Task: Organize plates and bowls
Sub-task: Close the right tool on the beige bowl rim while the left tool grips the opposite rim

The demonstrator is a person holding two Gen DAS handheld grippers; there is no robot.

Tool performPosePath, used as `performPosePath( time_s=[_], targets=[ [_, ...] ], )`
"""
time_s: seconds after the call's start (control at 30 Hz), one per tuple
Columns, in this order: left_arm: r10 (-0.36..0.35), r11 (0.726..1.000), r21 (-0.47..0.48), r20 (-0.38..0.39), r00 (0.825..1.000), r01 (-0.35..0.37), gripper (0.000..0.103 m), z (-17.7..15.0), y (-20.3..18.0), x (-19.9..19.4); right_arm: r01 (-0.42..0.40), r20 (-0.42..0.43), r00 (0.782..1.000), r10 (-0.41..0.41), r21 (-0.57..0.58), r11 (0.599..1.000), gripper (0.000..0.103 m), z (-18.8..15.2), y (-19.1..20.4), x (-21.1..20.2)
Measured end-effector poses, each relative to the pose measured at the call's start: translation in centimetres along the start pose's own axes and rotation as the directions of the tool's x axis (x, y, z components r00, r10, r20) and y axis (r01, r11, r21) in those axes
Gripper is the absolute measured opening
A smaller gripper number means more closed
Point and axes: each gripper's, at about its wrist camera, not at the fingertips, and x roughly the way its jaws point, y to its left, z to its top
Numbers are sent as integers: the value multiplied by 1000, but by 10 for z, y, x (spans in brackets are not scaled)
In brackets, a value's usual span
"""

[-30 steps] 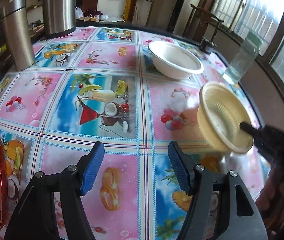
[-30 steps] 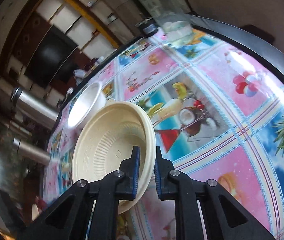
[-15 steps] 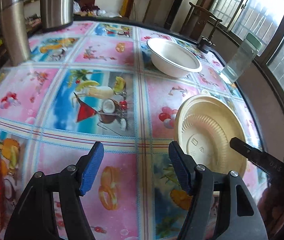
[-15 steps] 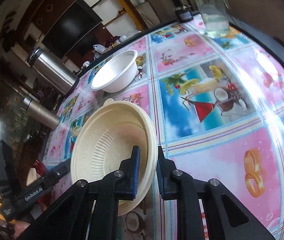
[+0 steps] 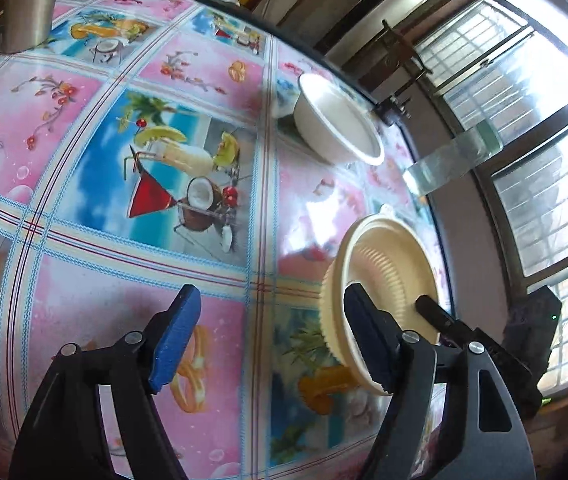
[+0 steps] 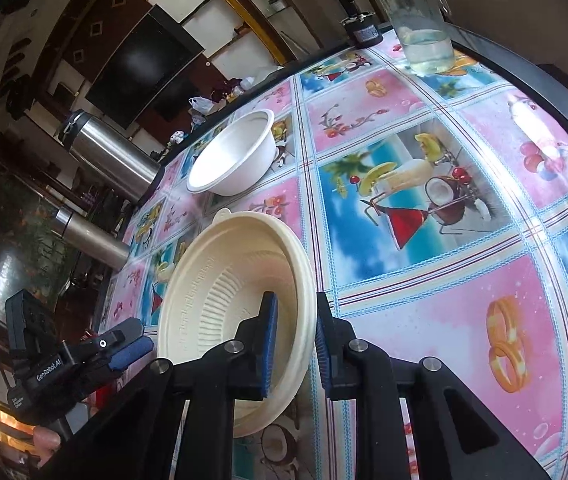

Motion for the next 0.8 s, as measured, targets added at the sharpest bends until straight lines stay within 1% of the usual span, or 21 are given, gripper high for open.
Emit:
performPosePath(
  time_s=[0.13, 0.2, 0.27, 0.37, 0.4, 0.43, 0.5, 0.63, 0.7, 0.77, 0.8],
  targets=[
    [-34, 999, 22, -5, 999, 34, 74, -3, -10, 3, -5, -7, 1000, 5, -11, 1000, 21, -2, 5, 3],
    [-47, 997, 53, -30, 998, 48, 74, -7, -19, 10, -5, -16, 1000, 4, -30, 1000, 21, -4, 9, 6],
    [-31, 996, 86, -48, 998, 35, 74, -11, -27, 14, 2, -19, 1000, -3, -45, 999, 21, -5, 12, 7],
    [22, 994, 107, -34, 999, -18, 74, -14, -29, 17, 0, -25, 1000, -1, -34, 999, 21, -4, 10, 7],
    [39, 994, 105, -23, 999, -36, 74, -14, -27, 16, -4, -29, 1000, 3, -23, 1000, 28, -3, 8, 7],
    [53, 994, 100, -9, 999, -52, 74, -13, -26, 15, -10, -31, 999, 10, -5, 1000, 37, -2, 4, 6],
    [73, 993, 90, 22, 997, -75, 74, -13, -23, 12, -21, -28, 999, 22, 23, 1000, 45, -1, 0, 4],
    [86, 990, 110, 42, 995, -90, 73, -14, -26, 12, -27, -19, 999, 28, 37, 999, 46, 0, -3, 1],
    [83, 987, 131, 56, 995, -90, 67, -17, -30, 10, -25, -15, 1000, 26, 41, 999, 46, 0, -3, 0],
    [84, 983, 158, 68, 994, -93, 51, -19, -35, 10, -28, -11, 1000, 29, 45, 999, 46, 0, -3, -2],
    [85, 982, 164, 71, 994, -96, 46, -19, -36, 11, -29, -8, 1000, 30, 48, 998, 46, 0, -3, -2]
  ],
)
